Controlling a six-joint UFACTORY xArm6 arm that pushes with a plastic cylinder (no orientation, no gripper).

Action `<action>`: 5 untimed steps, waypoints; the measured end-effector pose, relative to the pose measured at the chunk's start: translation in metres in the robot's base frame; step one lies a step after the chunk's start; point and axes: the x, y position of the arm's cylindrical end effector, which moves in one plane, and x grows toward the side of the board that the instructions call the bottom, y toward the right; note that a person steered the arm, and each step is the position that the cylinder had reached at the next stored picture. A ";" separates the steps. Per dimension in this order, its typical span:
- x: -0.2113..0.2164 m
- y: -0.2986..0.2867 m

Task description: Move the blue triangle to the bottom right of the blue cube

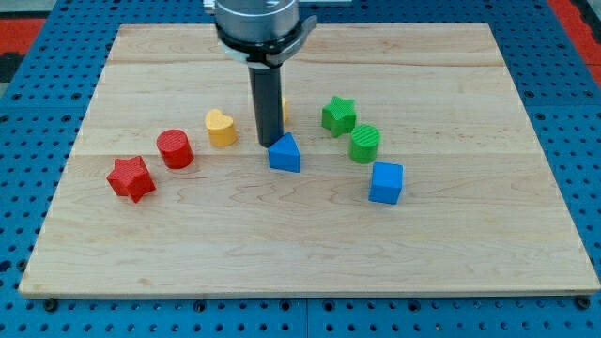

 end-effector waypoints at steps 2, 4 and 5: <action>0.030 0.002; 0.073 0.026; 0.094 0.034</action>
